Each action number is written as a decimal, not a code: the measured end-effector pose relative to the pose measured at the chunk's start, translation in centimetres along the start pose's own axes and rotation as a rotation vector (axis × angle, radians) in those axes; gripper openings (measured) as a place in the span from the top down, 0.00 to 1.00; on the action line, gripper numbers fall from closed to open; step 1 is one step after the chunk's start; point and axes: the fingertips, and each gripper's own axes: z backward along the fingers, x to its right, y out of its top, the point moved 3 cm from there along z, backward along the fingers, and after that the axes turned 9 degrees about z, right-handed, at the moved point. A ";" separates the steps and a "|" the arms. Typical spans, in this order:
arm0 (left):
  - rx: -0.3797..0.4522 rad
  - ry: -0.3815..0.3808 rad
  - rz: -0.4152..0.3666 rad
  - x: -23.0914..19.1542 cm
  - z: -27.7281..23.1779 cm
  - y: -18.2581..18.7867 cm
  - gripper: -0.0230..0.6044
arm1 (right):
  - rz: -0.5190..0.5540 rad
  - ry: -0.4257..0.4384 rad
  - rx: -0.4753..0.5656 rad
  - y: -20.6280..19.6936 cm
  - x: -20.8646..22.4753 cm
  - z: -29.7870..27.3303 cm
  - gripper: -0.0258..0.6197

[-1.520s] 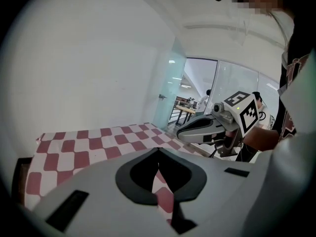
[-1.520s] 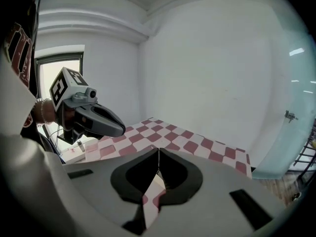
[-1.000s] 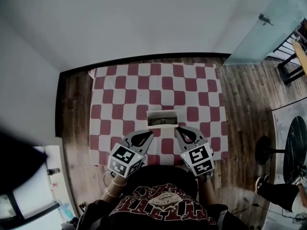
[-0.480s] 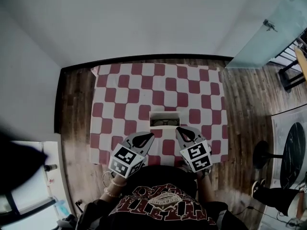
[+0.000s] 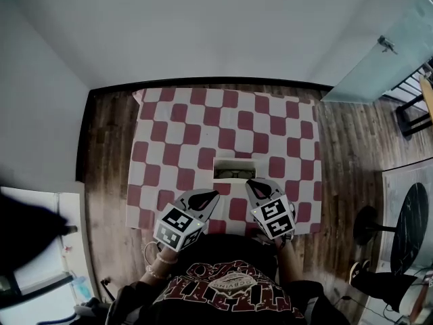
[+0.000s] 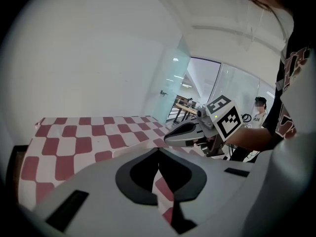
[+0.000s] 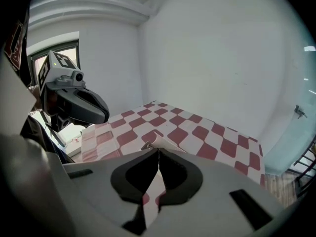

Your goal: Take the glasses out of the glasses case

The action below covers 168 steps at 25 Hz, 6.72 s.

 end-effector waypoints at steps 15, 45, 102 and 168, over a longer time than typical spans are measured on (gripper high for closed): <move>-0.024 0.002 0.041 0.1 0.5 -0.9 0.96 | 0.052 0.064 -0.062 -1.2 -0.6 -2.7 0.93; 0.013 -0.034 0.133 -0.6 1.9 -1.5 0.96 | 0.147 0.143 -0.193 -2.9 -0.9 -7.5 0.93; 0.020 -0.051 0.244 -3.2 2.2 -2.8 0.96 | 0.930 0.257 -0.488 -3.7 -2.1 -11.5 0.93; -0.007 -0.097 0.262 -3.4 1.4 -3.6 0.96 | 0.968 0.068 -0.548 -3.6 -1.0 -11.9 0.93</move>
